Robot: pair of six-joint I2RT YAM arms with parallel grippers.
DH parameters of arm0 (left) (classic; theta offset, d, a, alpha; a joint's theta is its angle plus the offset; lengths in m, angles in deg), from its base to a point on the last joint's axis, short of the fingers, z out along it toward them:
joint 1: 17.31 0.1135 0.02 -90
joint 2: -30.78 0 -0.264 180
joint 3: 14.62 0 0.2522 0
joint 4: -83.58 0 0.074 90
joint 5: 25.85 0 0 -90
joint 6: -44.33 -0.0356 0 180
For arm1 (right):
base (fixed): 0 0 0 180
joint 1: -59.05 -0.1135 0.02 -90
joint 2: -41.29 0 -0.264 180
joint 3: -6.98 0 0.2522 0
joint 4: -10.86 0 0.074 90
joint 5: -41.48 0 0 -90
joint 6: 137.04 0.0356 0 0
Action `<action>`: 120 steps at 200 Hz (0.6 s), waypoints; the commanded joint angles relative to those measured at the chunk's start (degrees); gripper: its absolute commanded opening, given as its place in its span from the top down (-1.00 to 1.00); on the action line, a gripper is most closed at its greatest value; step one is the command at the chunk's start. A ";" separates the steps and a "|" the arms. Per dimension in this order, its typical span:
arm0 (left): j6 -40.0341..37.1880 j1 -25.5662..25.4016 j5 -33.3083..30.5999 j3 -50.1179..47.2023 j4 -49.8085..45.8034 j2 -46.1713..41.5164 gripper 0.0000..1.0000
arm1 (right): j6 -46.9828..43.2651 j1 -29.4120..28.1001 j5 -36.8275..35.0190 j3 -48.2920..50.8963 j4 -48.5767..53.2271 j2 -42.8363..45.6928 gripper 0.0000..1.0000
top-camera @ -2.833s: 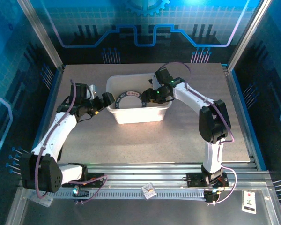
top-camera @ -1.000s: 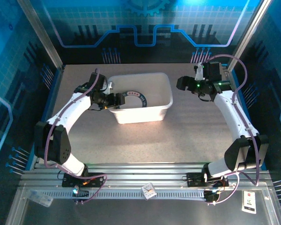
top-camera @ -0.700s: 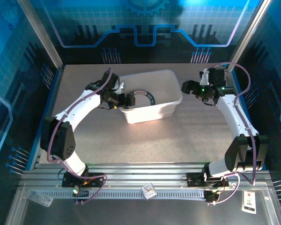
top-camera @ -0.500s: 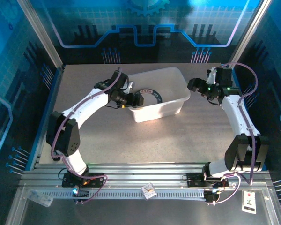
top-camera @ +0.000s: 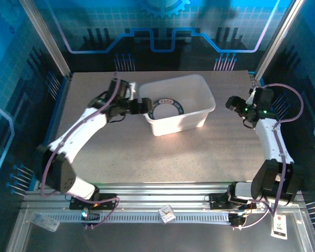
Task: Place the plates into the plastic bin on the countertop
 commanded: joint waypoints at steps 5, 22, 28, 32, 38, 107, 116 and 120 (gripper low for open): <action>0.59 7.25 -5.20 -8.46 3.65 -11.55 -0.99 | -2.33 -3.25 -5.97 3.12 -2.21 4.29 -0.77; 0.09 12.20 -7.77 -14.74 4.95 -17.51 -0.99 | -3.20 -4.94 -9.75 7.78 -5.74 6.39 -0.81; 0.14 13.80 -8.57 -17.03 5.46 -19.09 -0.99 | -3.21 -5.41 -11.29 9.69 -7.07 7.28 -0.87; 0.26 14.74 -9.30 -18.63 5.93 -19.96 -0.99 | -3.20 -5.74 -12.33 11.53 -8.23 7.84 -0.98; 0.62 16.05 -11.10 -20.92 6.76 -21.11 -0.99 | -3.39 -6.53 -14.18 13.83 -10.24 8.83 -0.99; 0.12 18.80 -25.81 -44.33 28.40 -23.49 -0.99 | -14.41 -19.34 -28.13 36.86 -40.64 11.94 -0.99; -2.50 18.76 -25.70 -44.65 31.18 -22.68 -0.99 | -15.78 -20.25 -27.58 38.59 -45.65 10.56 -0.99; -3.61 18.72 -25.79 -44.74 32.46 -22.25 -0.99 | -16.55 -20.36 -26.91 39.37 -48.34 9.85 -0.99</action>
